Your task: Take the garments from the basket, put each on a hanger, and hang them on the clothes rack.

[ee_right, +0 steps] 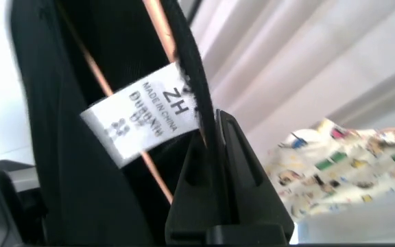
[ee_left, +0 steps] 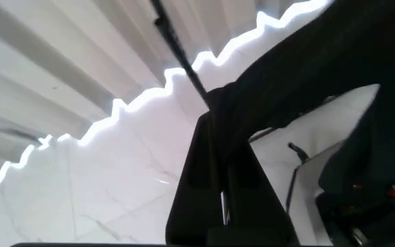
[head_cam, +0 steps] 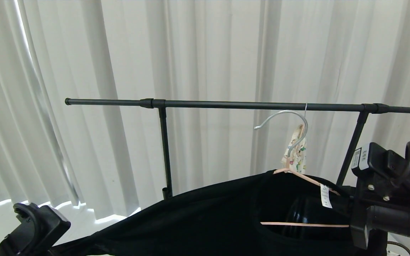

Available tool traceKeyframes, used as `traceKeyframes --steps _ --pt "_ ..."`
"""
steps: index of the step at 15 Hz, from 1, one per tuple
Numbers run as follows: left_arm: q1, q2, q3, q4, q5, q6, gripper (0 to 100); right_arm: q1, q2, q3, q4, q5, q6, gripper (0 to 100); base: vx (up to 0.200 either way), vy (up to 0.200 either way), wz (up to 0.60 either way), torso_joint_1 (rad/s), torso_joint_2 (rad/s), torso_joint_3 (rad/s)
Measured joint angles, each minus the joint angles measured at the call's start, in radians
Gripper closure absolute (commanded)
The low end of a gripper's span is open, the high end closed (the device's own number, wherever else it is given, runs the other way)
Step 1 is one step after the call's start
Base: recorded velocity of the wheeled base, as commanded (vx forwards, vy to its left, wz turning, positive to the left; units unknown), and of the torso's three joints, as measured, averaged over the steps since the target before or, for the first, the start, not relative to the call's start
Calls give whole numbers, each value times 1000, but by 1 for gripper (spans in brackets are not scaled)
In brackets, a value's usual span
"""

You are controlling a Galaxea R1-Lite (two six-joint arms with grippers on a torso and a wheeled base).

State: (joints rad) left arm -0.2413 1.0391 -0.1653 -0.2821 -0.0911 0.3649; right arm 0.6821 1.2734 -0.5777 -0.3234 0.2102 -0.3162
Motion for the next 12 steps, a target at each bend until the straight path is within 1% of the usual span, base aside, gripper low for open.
traceKeyframes --steps 1,6,7,9,10,12 --pt "0 -11 -2 0 0 20 0 -4 -1 1 0 0 0 100 0 0 0 0 0 0" --pt "-4 -57 -15 1 -1 23 0 -10 -3 2 3 -4 0 100 0 0 0 0 0 0" --pt "-5 -70 -25 1 -18 17 0 -16 -3 2 4 -4 0 100 0 0 0 0 0 0" --pt "-6 -92 -57 1 -85 -31 0 -42 -3 2 3 -4 0 100 0 0 0 0 0 0" --pt "-6 -102 -80 1 -117 -71 0 -59 -2 2 4 -5 0 100 0 0 0 0 0 0" --pt "-6 -110 -143 0 -141 -175 0 -106 -2 -1 14 -6 1 100 0 0 0 0 0 0"
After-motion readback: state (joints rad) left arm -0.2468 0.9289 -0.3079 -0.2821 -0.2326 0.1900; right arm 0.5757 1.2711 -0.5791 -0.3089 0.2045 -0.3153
